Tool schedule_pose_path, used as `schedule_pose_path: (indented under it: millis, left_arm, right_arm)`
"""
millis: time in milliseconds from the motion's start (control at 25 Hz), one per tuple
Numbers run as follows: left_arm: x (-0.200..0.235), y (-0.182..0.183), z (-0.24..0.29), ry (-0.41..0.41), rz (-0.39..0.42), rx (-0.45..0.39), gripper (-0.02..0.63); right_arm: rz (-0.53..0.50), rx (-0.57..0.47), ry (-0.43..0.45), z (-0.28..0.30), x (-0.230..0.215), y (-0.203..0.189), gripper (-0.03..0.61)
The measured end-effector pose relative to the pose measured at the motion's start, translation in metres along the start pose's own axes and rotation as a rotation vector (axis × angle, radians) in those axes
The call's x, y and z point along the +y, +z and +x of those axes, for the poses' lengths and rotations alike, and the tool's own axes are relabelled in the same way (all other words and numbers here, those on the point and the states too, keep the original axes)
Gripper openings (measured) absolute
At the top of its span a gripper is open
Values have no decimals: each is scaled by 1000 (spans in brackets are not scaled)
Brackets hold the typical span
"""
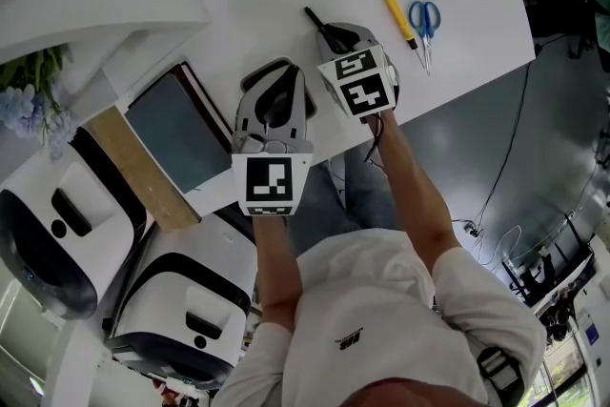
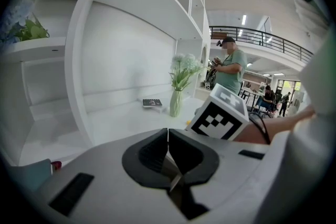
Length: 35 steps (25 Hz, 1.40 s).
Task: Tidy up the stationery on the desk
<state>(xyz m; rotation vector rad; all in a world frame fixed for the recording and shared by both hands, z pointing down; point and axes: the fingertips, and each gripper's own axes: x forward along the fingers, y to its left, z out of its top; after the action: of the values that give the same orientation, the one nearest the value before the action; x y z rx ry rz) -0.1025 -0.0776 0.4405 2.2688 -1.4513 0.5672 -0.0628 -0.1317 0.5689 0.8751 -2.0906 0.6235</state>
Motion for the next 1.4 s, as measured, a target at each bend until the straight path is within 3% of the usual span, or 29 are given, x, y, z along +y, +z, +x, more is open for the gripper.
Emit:
schedule_pose_path:
  millis: [640, 1400]
  left_arm:
    - [4, 4, -13, 7, -8, -24, 0]
    - [29, 6, -47, 84, -46, -55, 0]
  right_arm:
    - [18, -70, 10, -19, 10, 10, 29]
    - [-43, -422, 129, -82, 62, 69, 29]
